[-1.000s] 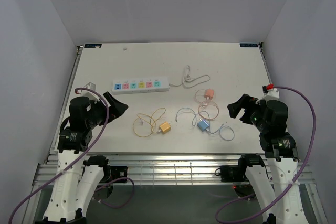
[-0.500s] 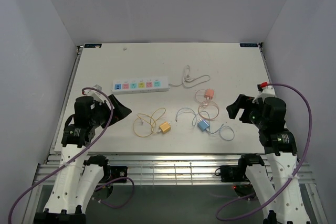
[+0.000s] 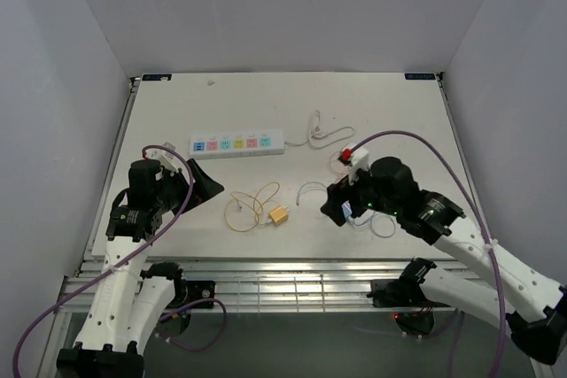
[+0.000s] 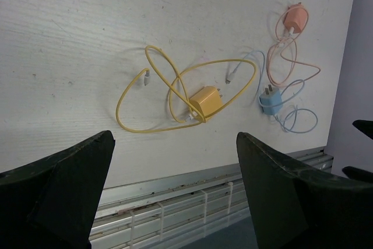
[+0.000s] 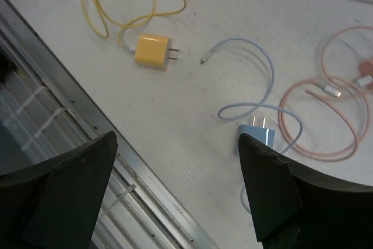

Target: Insert the plug

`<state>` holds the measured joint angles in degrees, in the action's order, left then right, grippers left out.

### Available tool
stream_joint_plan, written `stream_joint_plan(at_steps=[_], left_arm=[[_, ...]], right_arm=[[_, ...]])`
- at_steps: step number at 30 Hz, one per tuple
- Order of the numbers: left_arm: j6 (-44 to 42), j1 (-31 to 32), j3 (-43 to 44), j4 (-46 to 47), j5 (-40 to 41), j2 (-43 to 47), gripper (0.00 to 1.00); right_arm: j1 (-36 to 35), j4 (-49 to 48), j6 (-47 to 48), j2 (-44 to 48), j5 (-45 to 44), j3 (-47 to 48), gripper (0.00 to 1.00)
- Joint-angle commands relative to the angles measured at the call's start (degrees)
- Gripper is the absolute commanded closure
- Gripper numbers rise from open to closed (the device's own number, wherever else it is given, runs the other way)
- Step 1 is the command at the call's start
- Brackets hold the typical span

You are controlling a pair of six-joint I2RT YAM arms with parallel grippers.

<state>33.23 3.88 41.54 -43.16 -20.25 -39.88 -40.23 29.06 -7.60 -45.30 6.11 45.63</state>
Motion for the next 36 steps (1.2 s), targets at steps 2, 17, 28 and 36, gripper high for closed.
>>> stream_joint_plan(at_steps=[2, 17, 28, 36], left_arm=[[-0.71, 0.08, -0.85, 0.97, -1.28, -1.17, 0.02], [-1.24, -0.01, -1.55, 1.76, -3.48, -1.70, 0.02], [-2.47, 0.07, -1.64, 2.81, -5.94, -0.81, 0.02], [-2.91, 0.07, -1.55, 3.17, -6.91, -4.15, 0.02]], right_arm=[[-21.41, -7.78, 16.58, -13.37, -21.80, 1.66, 0.10], [-27.63, -17.55, 56.81, -36.68, -3.23, 9.74, 0.10], [-21.30, -7.00, 61.99, -48.99, 12.17, 21.78, 0.10], [-18.75, 5.64, 69.64, -57.52, 11.91, 32.32, 0.10]])
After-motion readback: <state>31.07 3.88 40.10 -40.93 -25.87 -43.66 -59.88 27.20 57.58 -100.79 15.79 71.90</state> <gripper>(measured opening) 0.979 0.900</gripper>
